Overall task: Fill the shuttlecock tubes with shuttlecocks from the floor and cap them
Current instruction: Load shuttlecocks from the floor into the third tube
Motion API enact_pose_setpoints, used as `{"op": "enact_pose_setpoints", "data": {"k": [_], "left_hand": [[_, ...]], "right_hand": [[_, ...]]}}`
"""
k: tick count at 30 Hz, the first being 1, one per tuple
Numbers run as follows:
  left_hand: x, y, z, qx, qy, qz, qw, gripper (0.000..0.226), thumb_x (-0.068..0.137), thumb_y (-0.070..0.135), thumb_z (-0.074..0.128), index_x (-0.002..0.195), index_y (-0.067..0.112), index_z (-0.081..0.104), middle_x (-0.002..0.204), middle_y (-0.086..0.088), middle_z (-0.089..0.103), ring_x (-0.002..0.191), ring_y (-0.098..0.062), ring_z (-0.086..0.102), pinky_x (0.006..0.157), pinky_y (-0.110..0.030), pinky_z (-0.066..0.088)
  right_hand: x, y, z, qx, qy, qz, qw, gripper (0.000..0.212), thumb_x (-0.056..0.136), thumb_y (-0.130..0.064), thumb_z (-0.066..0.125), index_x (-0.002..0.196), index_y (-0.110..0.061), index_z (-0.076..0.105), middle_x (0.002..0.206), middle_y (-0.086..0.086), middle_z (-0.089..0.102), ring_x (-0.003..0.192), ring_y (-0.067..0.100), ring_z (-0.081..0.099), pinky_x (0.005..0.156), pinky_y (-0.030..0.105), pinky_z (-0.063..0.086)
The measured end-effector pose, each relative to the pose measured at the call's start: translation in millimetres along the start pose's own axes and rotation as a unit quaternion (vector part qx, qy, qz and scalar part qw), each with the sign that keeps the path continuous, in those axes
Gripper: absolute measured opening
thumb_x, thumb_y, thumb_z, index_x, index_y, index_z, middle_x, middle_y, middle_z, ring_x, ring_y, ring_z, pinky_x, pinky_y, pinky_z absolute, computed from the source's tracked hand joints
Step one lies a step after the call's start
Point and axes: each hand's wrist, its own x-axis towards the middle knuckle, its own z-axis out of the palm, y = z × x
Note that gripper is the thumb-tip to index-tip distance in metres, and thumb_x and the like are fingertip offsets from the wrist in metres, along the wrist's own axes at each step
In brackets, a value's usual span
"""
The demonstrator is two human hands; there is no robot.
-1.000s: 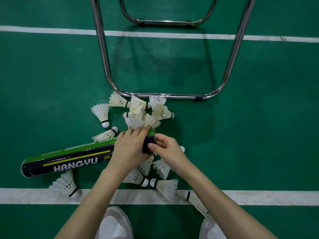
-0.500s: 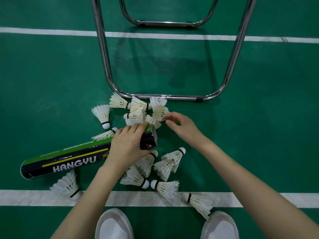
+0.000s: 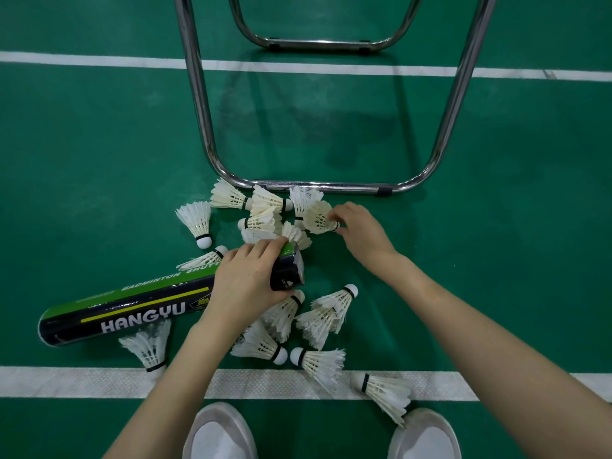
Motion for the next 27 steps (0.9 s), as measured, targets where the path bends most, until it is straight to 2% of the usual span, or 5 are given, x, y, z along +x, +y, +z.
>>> {"op": "enact_pose_setpoints", "data": {"k": [6, 10, 14, 20, 27], "left_hand": [[-1.1, -1.1, -0.9, -0.001, -0.002, -0.004, 1.0, 0.08, 0.055, 0.047, 0.081, 0.122, 0.014, 0.054, 0.108, -0.003, 0.065, 0.09, -0.029, 0.062, 0.074, -0.04, 0.048], [0.5, -1.5, -1.1, -0.001, -0.005, -0.007, 1.0, 0.082, 0.054, 0.046, 0.082, 0.123, 0.013, 0.053, 0.109, -0.004, 0.064, 0.092, -0.03, 0.062, 0.076, -0.04, 0.048], [0.7, -1.0, -2.7, -0.003, 0.001, -0.008, 1.0, 0.082, 0.054, 0.045, 0.082, 0.123, 0.013, 0.053, 0.11, -0.005, 0.064, 0.092, -0.03, 0.062, 0.077, -0.04, 0.048], [-1.1, 0.7, -2.3, -0.008, 0.003, -0.008, 1.0, 0.079, 0.057, 0.045, 0.081, 0.123, 0.013, 0.053, 0.11, -0.005, 0.064, 0.093, -0.03, 0.061, 0.077, -0.041, 0.048], [-7.2, 13.0, 3.0, -0.005, 0.004, 0.005, 1.0, 0.08, 0.056, 0.048, 0.081, 0.123, 0.014, 0.053, 0.108, -0.003, 0.065, 0.091, -0.027, 0.063, 0.074, -0.039, 0.048]], "right_hand": [[-1.5, 0.6, -6.8, 0.028, 0.033, 0.02, 0.999, 0.001, 0.086, -0.005, 0.058, 0.086, -0.006, 0.059, 0.086, 0.002, 0.056, 0.09, 0.024, 0.052, 0.071, 0.031, 0.038], [-12.0, -6.7, -9.4, 0.071, 0.06, 0.026, 0.995, 0.003, 0.085, -0.012, 0.062, 0.085, -0.009, 0.062, 0.088, -0.003, 0.05, 0.091, 0.016, 0.046, 0.075, 0.027, 0.039], [-37.1, -19.4, -16.3, 0.154, 0.132, 0.004, 0.979, 0.006, 0.082, -0.017, 0.067, 0.081, -0.011, 0.064, 0.099, -0.009, 0.048, 0.099, 0.007, 0.032, 0.088, 0.002, 0.024], [-71.7, -46.0, -20.7, 0.403, 0.145, 0.087, 0.899, 0.015, 0.084, -0.01, 0.063, 0.075, -0.019, 0.055, 0.077, -0.009, 0.058, 0.076, 0.0, 0.054, 0.075, 0.01, 0.042], [-97.7, -70.4, 13.4, 0.526, 0.05, 0.12, 0.841, 0.007, 0.087, -0.011, 0.061, 0.083, -0.014, 0.056, 0.072, -0.002, 0.064, 0.067, 0.002, 0.059, 0.065, 0.009, 0.046]]}}
